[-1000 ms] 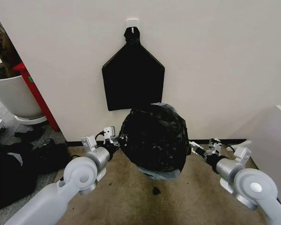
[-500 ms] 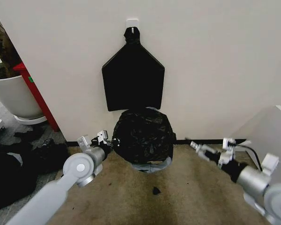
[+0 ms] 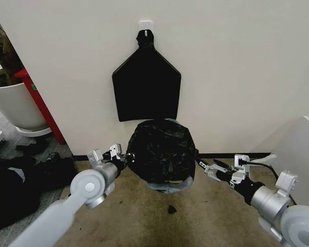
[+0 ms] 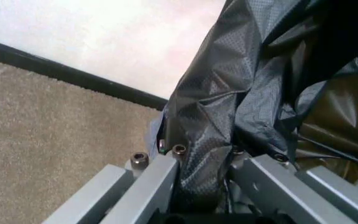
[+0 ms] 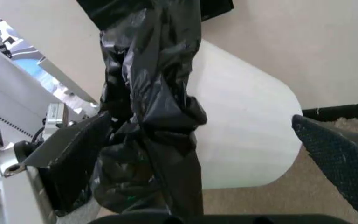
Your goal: Place the garbage bag over the trash bin.
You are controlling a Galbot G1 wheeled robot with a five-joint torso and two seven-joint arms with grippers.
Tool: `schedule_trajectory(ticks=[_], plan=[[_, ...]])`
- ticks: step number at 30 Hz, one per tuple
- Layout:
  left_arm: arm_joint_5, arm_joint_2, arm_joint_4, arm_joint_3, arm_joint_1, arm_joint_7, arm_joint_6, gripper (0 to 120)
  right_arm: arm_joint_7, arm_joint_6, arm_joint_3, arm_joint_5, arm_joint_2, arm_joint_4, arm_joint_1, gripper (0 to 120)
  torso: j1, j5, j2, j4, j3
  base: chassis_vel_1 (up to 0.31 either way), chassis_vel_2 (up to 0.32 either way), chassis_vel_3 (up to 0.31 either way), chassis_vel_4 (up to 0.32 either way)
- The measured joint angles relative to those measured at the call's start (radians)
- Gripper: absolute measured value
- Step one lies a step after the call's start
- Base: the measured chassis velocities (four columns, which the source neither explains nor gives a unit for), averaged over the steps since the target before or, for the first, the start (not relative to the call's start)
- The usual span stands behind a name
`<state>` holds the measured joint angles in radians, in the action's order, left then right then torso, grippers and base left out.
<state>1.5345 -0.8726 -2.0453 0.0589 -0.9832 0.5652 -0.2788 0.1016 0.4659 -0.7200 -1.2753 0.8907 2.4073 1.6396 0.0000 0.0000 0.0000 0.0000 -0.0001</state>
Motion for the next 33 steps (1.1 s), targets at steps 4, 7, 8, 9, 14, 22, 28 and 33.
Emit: schedule_trajectory(ticks=[4, 7, 8, 9, 14, 22, 28, 33], plan=[[-0.008, -0.003, -0.004, -0.004, 0.002, 0.003, 0.001, 0, 0.039, 0.007, 0.008, 0.001, -0.001, -0.005, -0.015, 100, 0.0, 0.0001, 0.0, 0.0001, 0.0, 0.0, 0.0, 0.0, 0.0], [-0.01, -0.002, -0.013, -0.005, 0.0, 0.005, 0.001, 0, 0.061, 0.012, 0.008, -0.001, -0.003, -0.012, -0.015, 100, 0.0, 0.0, 0.0, 0.0, 0.0, 0.0, 0.0, 0.0, 0.0], [-0.01, -0.002, -0.013, -0.005, 0.0, 0.005, 0.001, 0, 0.061, 0.012, 0.008, -0.001, -0.003, -0.012, -0.015, 100, 0.0, 0.0, 0.0, 0.0, 0.0, 0.0, 0.0, 0.0, 0.0], [-0.01, -0.002, -0.021, -0.006, -0.002, 0.006, 0.001, 0, 0.07, 0.014, 0.007, -0.001, -0.004, -0.019, -0.013, 100, 0.0, 0.0001, 0.0, 0.0001, 0.0, 0.0, 0.0, 0.0, 0.0], [-0.007, -0.002, -0.046, -0.011, -0.002, 0.009, 0.002, 0, 0.1, 0.017, 0.001, -0.011, -0.004, -0.055, -0.01, 100, 0.0, 0.0001, 0.0, 0.0, 0.0, 0.0, 0.0, 0.0, 0.0], [0.007, 0.004, -0.068, -0.011, -0.001, 0.009, 0.003, 0, 0.09, 0.017, 0.008, -0.008, -0.007, -0.151, -0.032, 100, 0.0, 0.0001, 0.0, 0.0, 0.0, 0.0, 0.0, 0.0, 0.0], [0.022, 0.004, -0.088, -0.011, -0.008, 0.008, 0.003, 0, 0.065, 0.016, 0.022, 0.024, 0.002, -0.268, -0.058, 100, 0.0, 0.0001, 0.0, 0.0001, 0.0, 0.0, 0.0, 0.0, 0.0], [0.037, 0.001, -0.094, -0.01, -0.007, 0.008, 0.006, 0, 0.044, 0.007, 0.005, 0.044, 0.003, -0.329, -0.044, 100, 0.0, 0.0004, 0.0, 0.0, 0.0, 0.0, 0.0, 0.0, 0.0]])
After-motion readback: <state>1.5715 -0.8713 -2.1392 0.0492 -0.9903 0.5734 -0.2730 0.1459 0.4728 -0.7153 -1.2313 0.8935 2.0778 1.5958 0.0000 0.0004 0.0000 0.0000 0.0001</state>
